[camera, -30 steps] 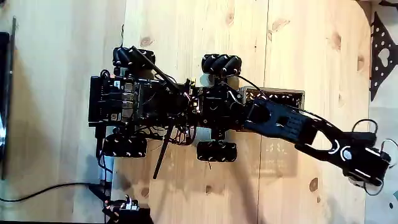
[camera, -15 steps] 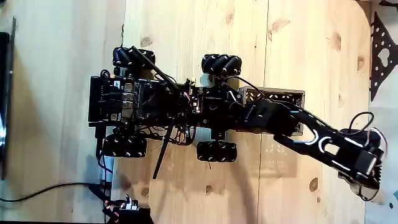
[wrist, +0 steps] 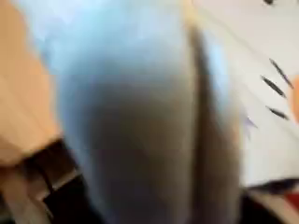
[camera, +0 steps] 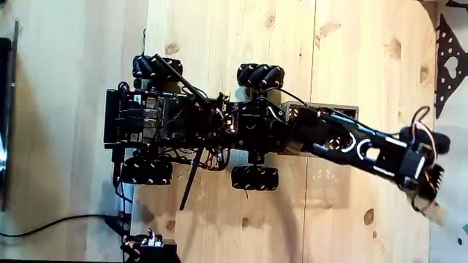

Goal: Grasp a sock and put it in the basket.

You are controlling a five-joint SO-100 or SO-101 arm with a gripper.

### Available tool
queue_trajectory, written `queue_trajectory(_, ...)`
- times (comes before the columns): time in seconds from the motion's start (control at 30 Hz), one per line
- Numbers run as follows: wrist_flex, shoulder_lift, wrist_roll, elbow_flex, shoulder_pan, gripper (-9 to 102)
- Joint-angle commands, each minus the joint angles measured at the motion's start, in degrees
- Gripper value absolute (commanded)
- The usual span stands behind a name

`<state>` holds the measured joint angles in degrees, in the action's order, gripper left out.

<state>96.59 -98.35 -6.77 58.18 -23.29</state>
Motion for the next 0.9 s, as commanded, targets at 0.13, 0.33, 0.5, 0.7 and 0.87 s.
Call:
queue_trajectory(0.13,14.4,-17.8,5.5,14.5,7.6,0)
queue_trajectory(0.33,14.3,-34.3,8.1,30.1,12.0,0)
queue_trajectory(0.5,13.0,-43.8,11.1,36.5,15.6,0)
queue_trajectory(0.7,4.5,-57.0,15.0,44.6,20.7,0)
queue_trajectory(0.87,-5.1,-76.6,14.5,62.5,22.0,0)
